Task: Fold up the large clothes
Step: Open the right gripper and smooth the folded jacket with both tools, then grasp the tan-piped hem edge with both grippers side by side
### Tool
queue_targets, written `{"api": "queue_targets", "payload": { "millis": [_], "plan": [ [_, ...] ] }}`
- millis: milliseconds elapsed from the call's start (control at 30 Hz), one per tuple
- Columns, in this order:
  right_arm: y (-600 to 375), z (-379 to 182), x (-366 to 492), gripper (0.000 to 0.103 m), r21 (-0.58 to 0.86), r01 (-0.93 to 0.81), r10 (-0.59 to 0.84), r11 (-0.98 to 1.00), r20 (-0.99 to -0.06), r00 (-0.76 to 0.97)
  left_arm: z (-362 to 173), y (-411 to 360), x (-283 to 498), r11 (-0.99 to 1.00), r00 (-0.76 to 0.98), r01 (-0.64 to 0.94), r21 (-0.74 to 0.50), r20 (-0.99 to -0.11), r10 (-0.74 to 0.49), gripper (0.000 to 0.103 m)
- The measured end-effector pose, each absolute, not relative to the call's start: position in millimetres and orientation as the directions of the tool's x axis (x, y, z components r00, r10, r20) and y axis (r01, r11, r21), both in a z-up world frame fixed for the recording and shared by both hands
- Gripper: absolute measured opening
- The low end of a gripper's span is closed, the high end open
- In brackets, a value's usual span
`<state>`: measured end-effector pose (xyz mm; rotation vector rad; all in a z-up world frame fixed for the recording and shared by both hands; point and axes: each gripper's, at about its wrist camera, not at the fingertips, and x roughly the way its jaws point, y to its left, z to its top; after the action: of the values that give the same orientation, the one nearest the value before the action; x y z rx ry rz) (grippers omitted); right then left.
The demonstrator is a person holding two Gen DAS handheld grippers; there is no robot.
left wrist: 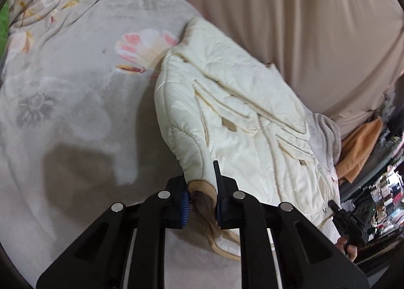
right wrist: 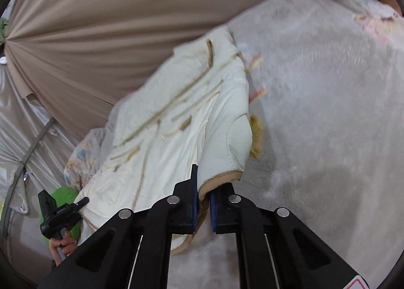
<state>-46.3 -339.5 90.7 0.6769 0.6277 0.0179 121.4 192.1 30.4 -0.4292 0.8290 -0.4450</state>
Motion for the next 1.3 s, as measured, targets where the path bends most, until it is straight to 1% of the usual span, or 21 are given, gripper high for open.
{"api": "queue_targets", "payload": {
  "millis": [167, 267, 400, 467, 533, 600, 700, 767, 833, 967, 1067, 1133, 1200, 1300],
  "plan": [
    [-328.4, 123.8, -115.3, 0.007, 0.572, 0.115, 0.184, 0.812, -0.438, 0.88, 62.9, 209.3, 51.0, 0.805, 0.633, 0.311, -0.505, -0.522, -0.572, 0.014],
    [-316.2, 144.9, -174.0, 0.007, 0.543, 0.032, 0.184, 0.839, -0.34, 0.922, 84.4, 226.8, 3.1, 0.777, 0.662, 0.365, -0.514, -0.443, -0.604, 0.014],
    [-299.3, 175.4, -228.2, 0.007, 0.475, -0.052, 0.187, 0.878, -0.242, 0.952, 120.0, 238.3, -51.8, 0.766, 0.719, 0.42, -0.486, -0.337, -0.608, 0.014],
    [-293.7, 189.0, -240.2, 0.007, 0.459, -0.079, 0.191, 0.885, -0.202, 0.96, 136.7, 241.4, -68.5, 0.768, 0.748, 0.434, -0.47, -0.288, -0.599, 0.014],
    [-294.1, 201.1, -241.0, 0.007, 0.463, -0.091, 0.185, 0.882, -0.163, 0.969, 147.6, 241.8, -70.6, 0.765, 0.761, 0.438, -0.472, -0.26, -0.595, 0.014],
    [-304.2, 205.3, -227.0, 0.007, 0.5, -0.091, 0.19, 0.861, -0.15, 0.97, 155.5, 235.6, -55.7, 0.774, 0.77, 0.427, -0.467, -0.261, -0.582, 0.015],
    [-326.0, 203.8, -182.2, 0.007, 0.552, -0.07, 0.198, 0.831, -0.176, 0.964, 158.4, 227.0, -17.6, 0.786, 0.764, 0.409, -0.463, -0.298, -0.573, 0.015],
    [-337.3, 197.7, -147.5, 0.007, 0.585, -0.05, 0.207, 0.809, -0.204, 0.957, 153.1, 211.8, 27.0, 0.803, 0.756, 0.378, -0.461, -0.347, -0.555, 0.015],
    [-346.1, 190.5, -105.0, 0.007, 0.605, -0.018, 0.209, 0.796, -0.247, 0.946, 145.6, 195.9, 65.7, 0.84, 0.762, 0.337, -0.426, -0.401, -0.509, 0.016],
    [-350.0, 177.4, -37.6, 0.008, 0.544, 0.082, 0.139, 0.835, -0.353, 0.925, 117.9, 169.1, 139.6, 0.899, 0.758, 0.254, -0.358, -0.504, -0.415, 0.016],
    [-356.3, 155.4, 8.3, 0.009, 0.529, 0.157, 0.111, 0.834, -0.439, 0.892, 82.9, 161.8, 189.6, 0.905, 0.715, 0.193, -0.379, -0.578, -0.394, 0.019],
    [-357.1, 139.7, 28.5, 0.01, 0.493, 0.205, 0.075, 0.845, -0.49, 0.869, 53.1, 158.5, 219.3, 0.907, 0.672, 0.15, -0.394, -0.632, -0.386, 0.02],
    [-356.6, 121.0, 45.8, 0.01, 0.447, 0.24, 0.042, 0.862, -0.534, 0.844, 30.2, 156.3, 234.5, 0.906, 0.655, 0.144, -0.399, -0.648, -0.389, 0.022],
    [-358.0, 97.7, 59.4, 0.01, 0.411, 0.265, 0.018, 0.872, -0.569, 0.822, 12.7, 151.8, 239.9, 0.911, 0.667, 0.15, -0.384, -0.64, -0.38, 0.023]
  ]
}}
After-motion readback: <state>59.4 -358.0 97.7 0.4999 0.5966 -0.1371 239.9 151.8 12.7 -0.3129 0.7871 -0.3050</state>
